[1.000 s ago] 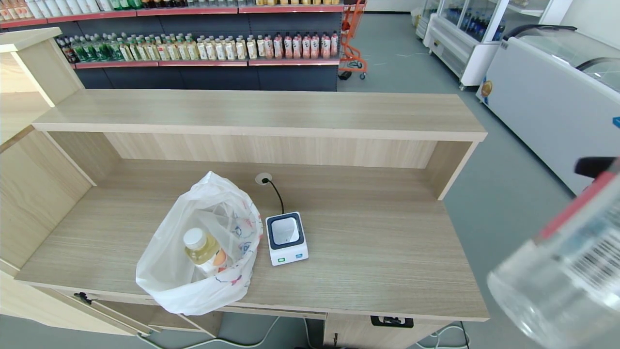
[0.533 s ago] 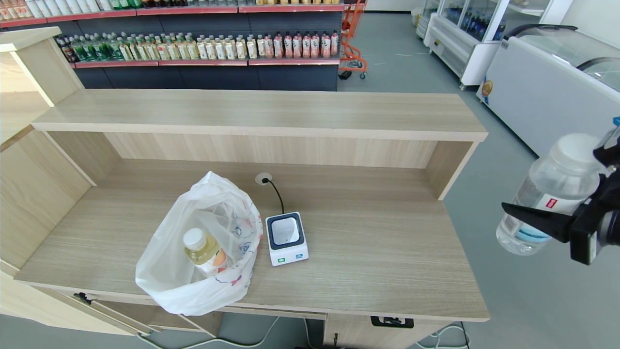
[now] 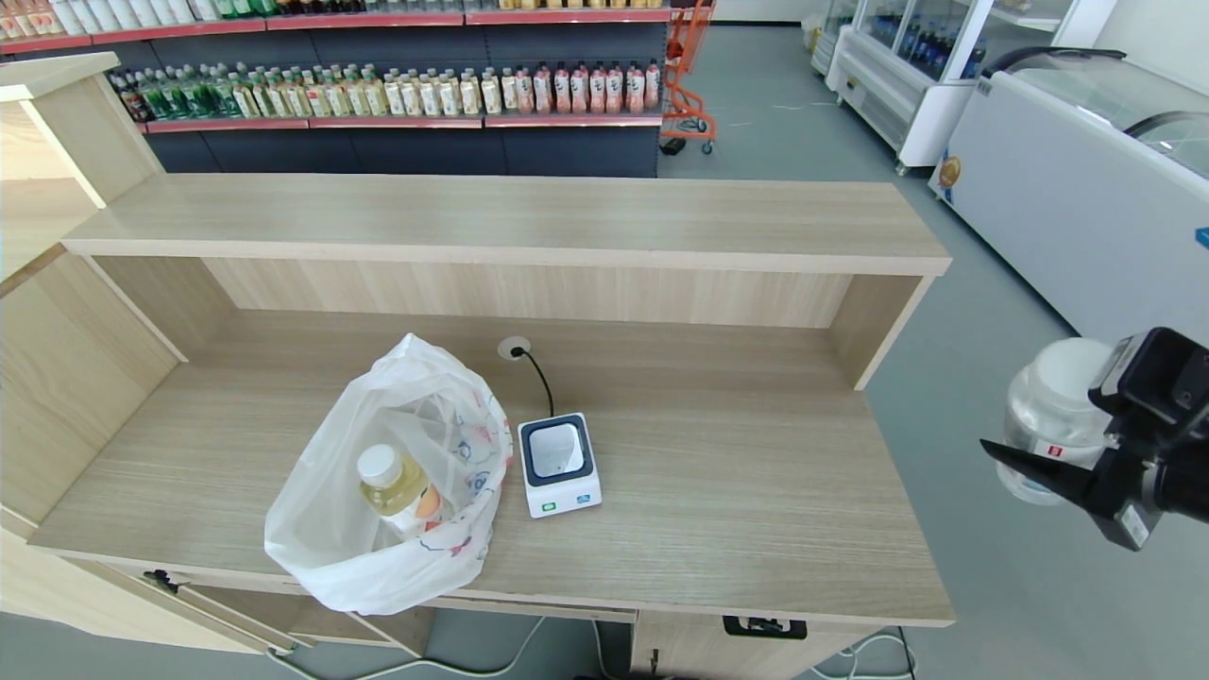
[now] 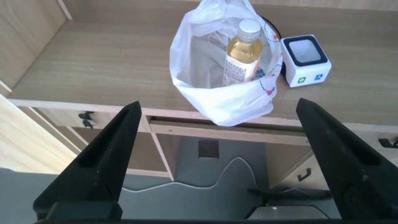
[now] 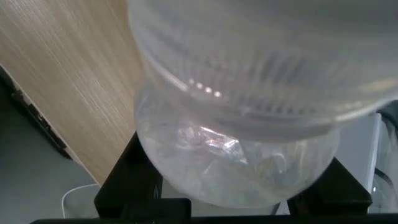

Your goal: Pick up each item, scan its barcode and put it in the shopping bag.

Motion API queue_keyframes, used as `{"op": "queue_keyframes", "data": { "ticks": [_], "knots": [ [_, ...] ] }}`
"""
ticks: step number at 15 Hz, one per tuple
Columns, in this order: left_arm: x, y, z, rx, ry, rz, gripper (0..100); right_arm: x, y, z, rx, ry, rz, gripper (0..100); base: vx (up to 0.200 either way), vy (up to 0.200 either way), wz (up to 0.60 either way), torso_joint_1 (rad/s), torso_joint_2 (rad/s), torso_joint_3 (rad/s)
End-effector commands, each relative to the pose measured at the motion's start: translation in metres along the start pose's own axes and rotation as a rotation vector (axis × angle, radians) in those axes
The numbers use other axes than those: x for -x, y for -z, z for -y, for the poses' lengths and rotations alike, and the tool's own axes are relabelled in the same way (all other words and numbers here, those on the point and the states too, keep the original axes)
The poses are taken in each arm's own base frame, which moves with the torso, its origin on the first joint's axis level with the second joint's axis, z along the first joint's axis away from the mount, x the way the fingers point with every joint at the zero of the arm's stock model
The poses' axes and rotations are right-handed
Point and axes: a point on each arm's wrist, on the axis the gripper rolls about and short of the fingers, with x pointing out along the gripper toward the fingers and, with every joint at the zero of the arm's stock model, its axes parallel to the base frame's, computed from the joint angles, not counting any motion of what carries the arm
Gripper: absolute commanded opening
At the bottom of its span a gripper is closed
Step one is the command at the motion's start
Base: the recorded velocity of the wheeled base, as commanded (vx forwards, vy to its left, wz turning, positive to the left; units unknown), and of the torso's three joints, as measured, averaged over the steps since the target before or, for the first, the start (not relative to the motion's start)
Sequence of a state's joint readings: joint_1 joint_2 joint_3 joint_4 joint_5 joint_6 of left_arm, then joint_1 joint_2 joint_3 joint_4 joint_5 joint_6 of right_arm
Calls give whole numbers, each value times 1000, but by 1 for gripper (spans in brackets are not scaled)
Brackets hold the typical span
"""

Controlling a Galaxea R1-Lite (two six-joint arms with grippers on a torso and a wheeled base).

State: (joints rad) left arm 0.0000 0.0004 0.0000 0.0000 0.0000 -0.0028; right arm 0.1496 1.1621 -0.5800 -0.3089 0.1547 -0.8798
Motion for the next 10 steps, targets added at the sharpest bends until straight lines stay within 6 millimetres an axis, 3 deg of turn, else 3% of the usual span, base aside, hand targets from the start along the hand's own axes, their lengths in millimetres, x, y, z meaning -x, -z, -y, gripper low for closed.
{"op": "queue_keyframes", "data": {
  "ticks": [1,8,10],
  "knots": [
    [0,0,0,0,0,0,100,2,2,-2,38,1,-3,0,0,0,0,0,0,0],
    [0,0,0,0,0,0,100,8,2,-3,120,42,10,0,0,0,0,0,0,0],
    [0,0,0,2,0,0,100,9,2,-5,128,36,12,0,0,200,0,2,2,-2]
  ]
}}
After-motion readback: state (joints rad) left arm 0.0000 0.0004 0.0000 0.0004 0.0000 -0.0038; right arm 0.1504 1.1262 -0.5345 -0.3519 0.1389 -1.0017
